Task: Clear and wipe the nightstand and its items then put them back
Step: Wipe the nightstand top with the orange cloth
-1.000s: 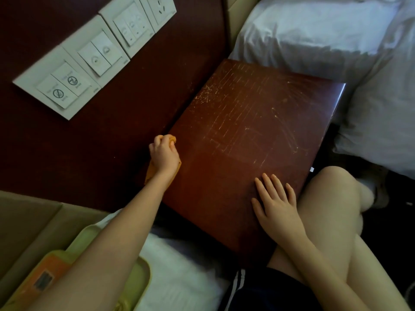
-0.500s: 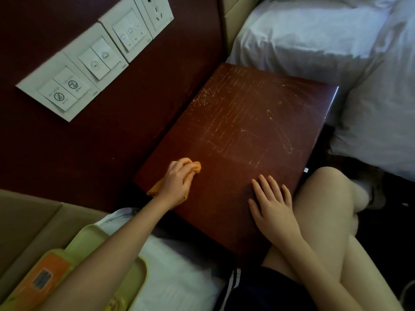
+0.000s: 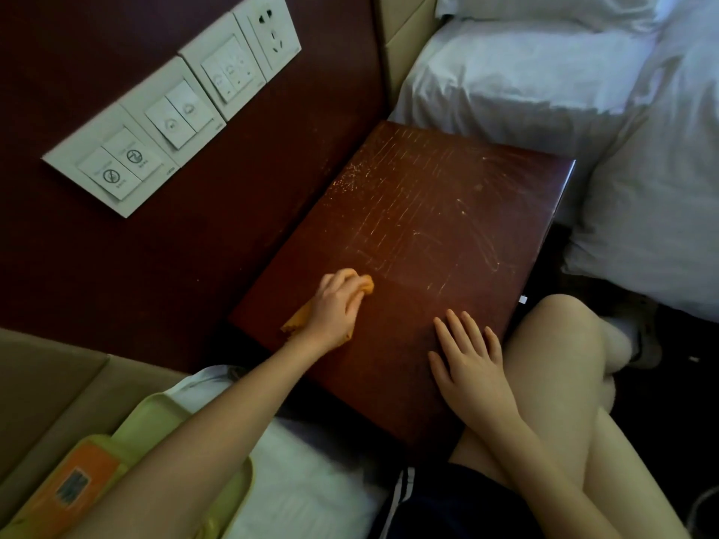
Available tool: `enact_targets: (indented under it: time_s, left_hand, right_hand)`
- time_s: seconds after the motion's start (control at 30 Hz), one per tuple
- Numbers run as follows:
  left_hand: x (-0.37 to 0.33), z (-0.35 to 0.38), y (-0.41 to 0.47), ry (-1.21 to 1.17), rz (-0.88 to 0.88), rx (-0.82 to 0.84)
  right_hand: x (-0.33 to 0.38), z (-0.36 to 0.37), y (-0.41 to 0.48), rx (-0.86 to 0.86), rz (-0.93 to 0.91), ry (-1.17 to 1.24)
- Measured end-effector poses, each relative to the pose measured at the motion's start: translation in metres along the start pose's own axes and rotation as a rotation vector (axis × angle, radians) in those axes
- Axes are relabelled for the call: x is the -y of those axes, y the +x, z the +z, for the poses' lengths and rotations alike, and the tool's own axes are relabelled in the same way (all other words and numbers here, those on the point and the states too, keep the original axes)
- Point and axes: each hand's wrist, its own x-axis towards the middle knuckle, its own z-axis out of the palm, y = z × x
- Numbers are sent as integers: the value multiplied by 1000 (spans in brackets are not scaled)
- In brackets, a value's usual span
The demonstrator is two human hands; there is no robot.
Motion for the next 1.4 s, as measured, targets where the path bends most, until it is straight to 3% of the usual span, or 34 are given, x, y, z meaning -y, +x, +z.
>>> enact_targets:
  time_s: [0.13, 0.3, 0.4, 0.63, 0.77, 0.83, 0.93, 1.03, 1.1, 1.27, 1.4]
  left_hand:
    - [17, -10, -12, -17, 112, 34]
    - [20, -9, 17, 61, -364, -179]
    - [4, -2, 29, 82, -460, -237]
    - [-20, 8, 1, 5, 81, 12]
    - [2, -6, -12, 10, 207, 73]
    - [15, -9, -5, 37, 40, 1]
    - [19, -7, 15, 54, -386, -201]
    - [4, -1, 29, 74, -529, -275]
    - [-10, 6, 30, 64, -481, -245]
    - [-30, 20, 4, 21, -52, -43]
    - [-15, 15, -12, -9, 5, -35]
  right_hand:
    - [-2, 0, -1, -8, -2, 17]
    - [-1, 2, -1, -35, -9, 25]
    - [0, 2, -1, -44, -11, 24]
    - [-2, 2, 0, -32, -2, 16]
    - [-2, 2, -1, -44, -7, 27]
    - [-2, 2, -1, -43, -7, 26]
    - [-2, 2, -1, -29, -14, 7]
    - [-1, 1, -2, -33, -15, 14]
    - [-1, 0, -2, -33, -8, 16]
    - [-2, 0, -2, -28, -8, 19]
    - [-2, 0, -3, -44, -7, 32]
